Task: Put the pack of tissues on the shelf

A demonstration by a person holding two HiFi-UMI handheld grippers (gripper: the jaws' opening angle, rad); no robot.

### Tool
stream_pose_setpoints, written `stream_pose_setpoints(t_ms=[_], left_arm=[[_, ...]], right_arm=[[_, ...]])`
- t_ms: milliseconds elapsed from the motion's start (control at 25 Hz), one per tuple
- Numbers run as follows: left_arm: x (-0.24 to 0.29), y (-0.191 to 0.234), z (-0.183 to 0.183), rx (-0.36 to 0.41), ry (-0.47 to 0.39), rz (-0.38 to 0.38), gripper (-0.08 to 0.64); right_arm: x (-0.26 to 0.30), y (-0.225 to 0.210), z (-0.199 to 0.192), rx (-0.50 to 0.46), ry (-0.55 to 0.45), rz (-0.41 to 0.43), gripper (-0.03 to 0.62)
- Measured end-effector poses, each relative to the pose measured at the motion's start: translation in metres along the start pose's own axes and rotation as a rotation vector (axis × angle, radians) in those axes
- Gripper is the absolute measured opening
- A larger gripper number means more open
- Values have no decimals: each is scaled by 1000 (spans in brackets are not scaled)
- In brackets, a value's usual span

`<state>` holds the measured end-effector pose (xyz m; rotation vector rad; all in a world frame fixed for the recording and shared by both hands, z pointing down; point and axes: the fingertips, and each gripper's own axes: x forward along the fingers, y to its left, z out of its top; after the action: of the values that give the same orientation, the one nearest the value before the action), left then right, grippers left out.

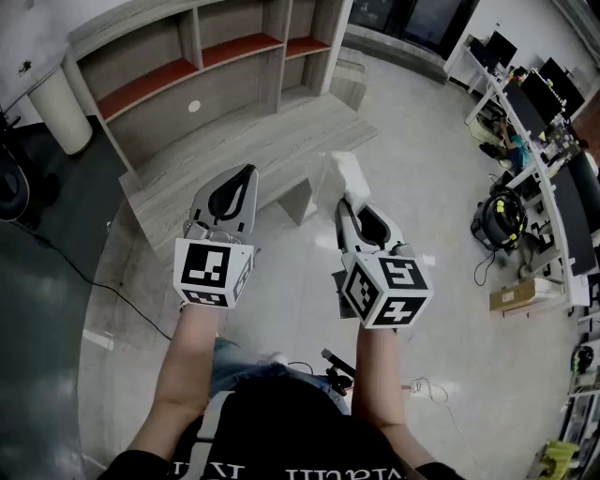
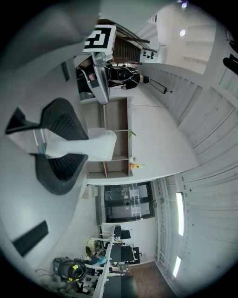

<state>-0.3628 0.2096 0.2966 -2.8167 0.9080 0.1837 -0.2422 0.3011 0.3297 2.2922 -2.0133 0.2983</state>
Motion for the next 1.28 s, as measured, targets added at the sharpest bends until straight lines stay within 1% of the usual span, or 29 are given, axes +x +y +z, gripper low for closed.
stream_pose_setpoints(t_ms=[200,440,560,720,920,1080,1280], left_arm=[[1,-13,6,8,-9,7,12],[1,-20,-6,12,13,-10,12],[10,-23,-11,2,26,-15,12],[26,-20,-16,-24,27,-13,12],[54,-5,-42,-45,23,-19,12],[102,13,-29,-49,10,-20,12],[159,41,-35,-66,-7,-26,12]], right_arm=[[-12,-13,1,0,-14,-2,98],[-13,-21,-5,24,-18,-9,97],[-10,-31,-6,42,-14,-6,97],[-2,-45,1,44,-19,-26,98],[31,-61,-9,55,-11,-46,98],[65,-79,19,43,-14,-51,98],[116,-99,37,38,-17,-65,98]])
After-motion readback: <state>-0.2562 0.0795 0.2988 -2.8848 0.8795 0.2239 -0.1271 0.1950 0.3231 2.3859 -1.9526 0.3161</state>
